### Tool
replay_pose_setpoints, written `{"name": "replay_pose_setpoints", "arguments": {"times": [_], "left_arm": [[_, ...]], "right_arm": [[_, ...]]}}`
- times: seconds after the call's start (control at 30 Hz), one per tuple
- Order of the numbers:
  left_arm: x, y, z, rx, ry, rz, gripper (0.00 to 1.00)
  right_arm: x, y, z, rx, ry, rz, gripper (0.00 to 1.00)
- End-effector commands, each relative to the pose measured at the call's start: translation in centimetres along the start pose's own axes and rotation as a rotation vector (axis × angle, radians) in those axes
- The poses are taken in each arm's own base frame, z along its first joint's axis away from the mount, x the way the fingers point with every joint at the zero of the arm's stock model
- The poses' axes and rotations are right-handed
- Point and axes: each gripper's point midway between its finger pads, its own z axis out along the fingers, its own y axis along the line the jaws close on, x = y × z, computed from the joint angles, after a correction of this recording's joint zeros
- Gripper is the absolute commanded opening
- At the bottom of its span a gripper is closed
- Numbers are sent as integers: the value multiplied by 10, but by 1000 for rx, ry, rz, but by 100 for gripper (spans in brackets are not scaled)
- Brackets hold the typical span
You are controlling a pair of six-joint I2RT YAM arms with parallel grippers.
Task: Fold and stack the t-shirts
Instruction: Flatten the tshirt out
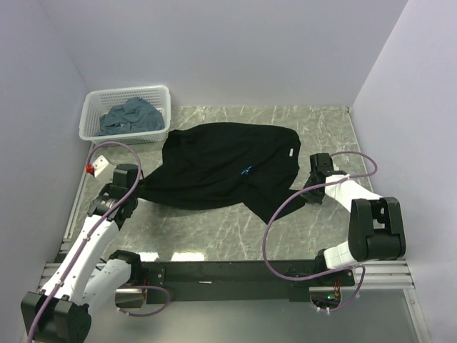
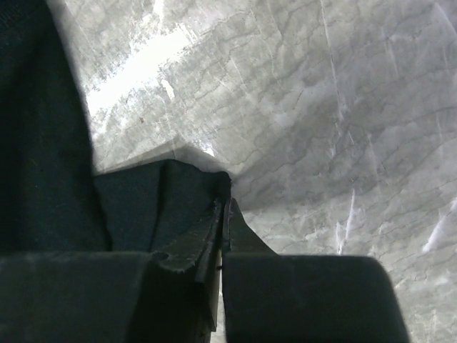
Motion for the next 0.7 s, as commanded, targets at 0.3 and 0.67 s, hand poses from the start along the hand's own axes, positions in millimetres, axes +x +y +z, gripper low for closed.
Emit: {"name": "replay_pose_setpoints", "arguments": {"times": [0.3,0.67], "left_arm": [[-92,-104,15,106,-111,-46,1],[-240,-215,-76,405,-267,-96,1]], "right_arm": [[-176,15,-151,-33,-534,300,0],[-277,-26,-448,-159,-1165,400,0]]}}
